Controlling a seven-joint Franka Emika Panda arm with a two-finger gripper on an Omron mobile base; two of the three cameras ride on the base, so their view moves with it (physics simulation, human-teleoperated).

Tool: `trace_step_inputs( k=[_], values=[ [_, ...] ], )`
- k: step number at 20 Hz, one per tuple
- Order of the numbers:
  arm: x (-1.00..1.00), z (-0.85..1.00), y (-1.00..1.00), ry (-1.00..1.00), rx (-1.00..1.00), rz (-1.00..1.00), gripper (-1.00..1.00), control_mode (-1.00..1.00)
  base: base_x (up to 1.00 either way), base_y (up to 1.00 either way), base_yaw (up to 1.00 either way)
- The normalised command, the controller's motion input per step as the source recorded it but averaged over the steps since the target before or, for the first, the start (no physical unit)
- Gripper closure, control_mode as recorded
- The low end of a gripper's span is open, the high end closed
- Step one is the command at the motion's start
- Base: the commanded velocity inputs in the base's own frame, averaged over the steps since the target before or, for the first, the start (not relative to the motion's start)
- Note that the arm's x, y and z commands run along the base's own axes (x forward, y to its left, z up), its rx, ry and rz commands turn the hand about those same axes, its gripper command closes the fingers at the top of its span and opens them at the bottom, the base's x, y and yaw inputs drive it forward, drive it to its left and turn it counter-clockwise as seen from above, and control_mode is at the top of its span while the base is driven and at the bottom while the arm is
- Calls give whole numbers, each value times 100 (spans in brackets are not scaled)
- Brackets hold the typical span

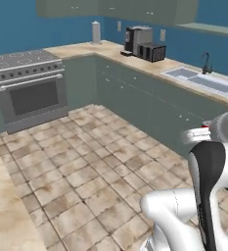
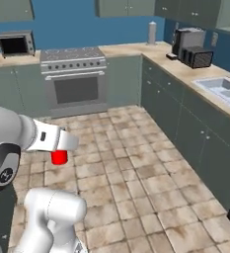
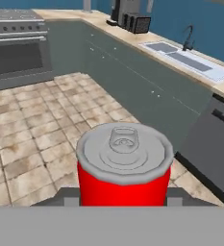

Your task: Open the fridge, grab two sodas, and place both sodas inside the bowl with ice on the dining counter.

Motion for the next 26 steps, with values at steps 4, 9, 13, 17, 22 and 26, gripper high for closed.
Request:
trace_step_inputs(
  k=[4,9,13,17,22,26],
  values=[
    [0,0,0,0,0,0,100,100,60,21,46],
    [0,0,0,0,0,0,100,100,100,-3,35],
    [0,0,0,0,0,0,100,100,100,-5,35],
    [0,0,0,0,0,0,100,100,100,0,38],
    [0,0,0,0,0,0,100,100,100,-10,37],
    [0,0,0,0,0,0,100,100,100,-33,35]
  ],
)
